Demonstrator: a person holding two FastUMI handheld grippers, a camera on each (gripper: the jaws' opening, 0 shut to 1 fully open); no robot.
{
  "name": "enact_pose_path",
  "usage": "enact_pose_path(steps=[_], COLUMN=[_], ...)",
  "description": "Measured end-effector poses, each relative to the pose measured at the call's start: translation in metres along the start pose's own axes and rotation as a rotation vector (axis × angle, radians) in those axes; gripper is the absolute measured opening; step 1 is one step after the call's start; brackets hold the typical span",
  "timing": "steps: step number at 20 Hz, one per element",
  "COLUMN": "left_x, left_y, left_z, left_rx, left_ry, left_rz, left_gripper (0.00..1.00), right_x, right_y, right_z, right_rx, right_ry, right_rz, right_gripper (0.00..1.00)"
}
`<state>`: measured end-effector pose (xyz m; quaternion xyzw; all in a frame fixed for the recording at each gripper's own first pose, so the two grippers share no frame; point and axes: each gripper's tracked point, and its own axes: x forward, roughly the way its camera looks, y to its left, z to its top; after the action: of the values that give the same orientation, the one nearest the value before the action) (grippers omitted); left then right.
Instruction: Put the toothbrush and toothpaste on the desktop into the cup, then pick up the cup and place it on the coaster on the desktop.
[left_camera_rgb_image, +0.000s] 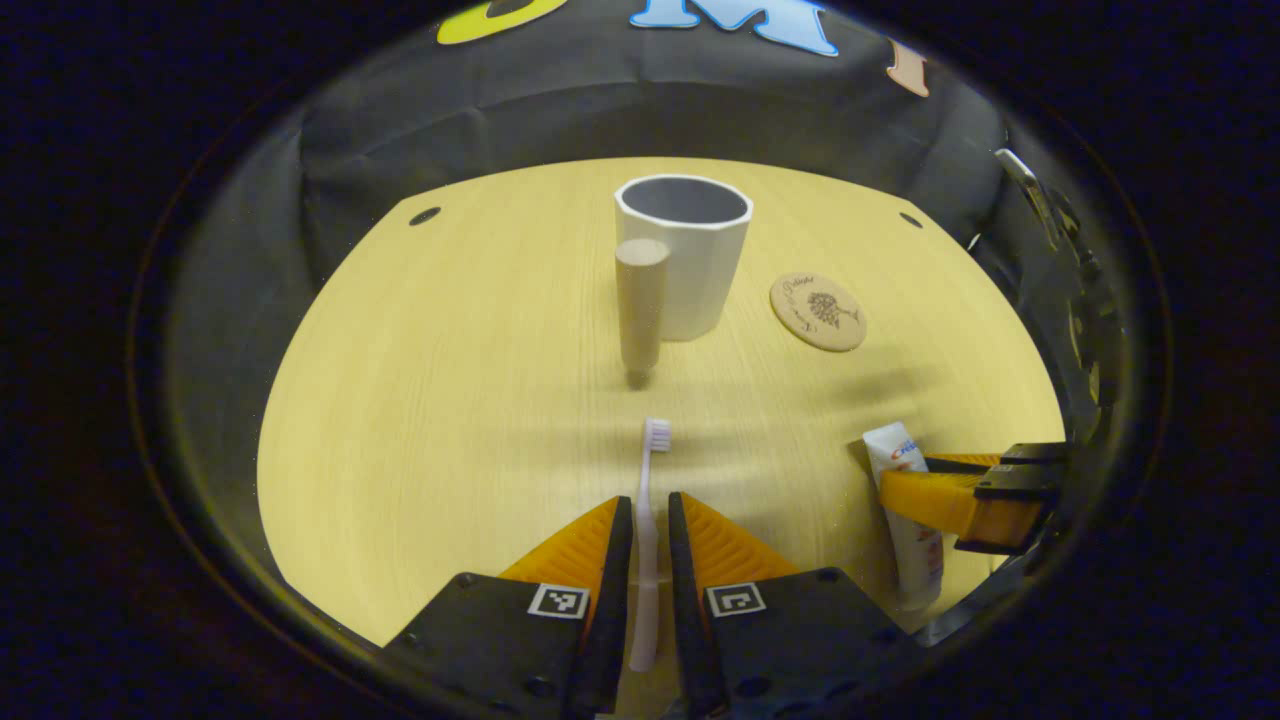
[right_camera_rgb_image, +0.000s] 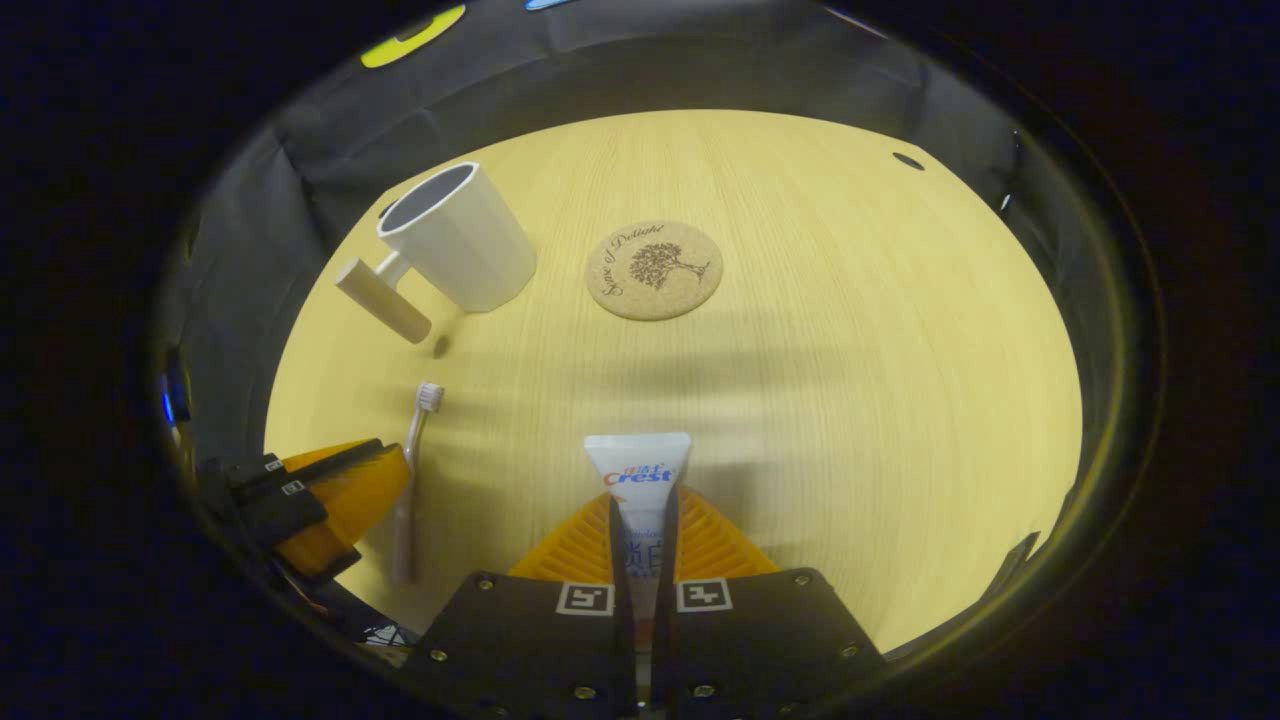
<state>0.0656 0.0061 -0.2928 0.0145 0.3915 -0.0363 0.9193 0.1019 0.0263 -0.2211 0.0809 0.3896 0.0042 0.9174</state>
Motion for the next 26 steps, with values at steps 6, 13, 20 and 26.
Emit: enact_pose_path(steps=[6, 13, 20, 26], left_x=[0.008, 0.011, -0.015, -0.064], left_y=[0.003, -0.001, -0.007, -0.018], left_z=[-0.007, 0.003, 0.023, 0.074], left_rx=[0.056, 0.03, -0.012, -0.039], left_ry=[0.068, 0.014, -0.057, -0.18], left_rz=[0.003, -0.011, -0.051, -0.103], left_gripper=[0.28, 0.07, 0.07, 0.07], right_x=[0.002, 0.002, 0.002, 0.002], right_y=[0.0, 0.001, 0.001, 0.001], right_z=[0.003, 0.005, 0.004, 0.004], right_rx=[0.015, 0.015, 0.004, 0.002], right_ry=[-0.005, -0.011, -0.016, -0.021], right_rz=[0.004, 0.005, 0.0, 0.004], right_gripper=[0.08, 0.08, 0.08, 0.08])
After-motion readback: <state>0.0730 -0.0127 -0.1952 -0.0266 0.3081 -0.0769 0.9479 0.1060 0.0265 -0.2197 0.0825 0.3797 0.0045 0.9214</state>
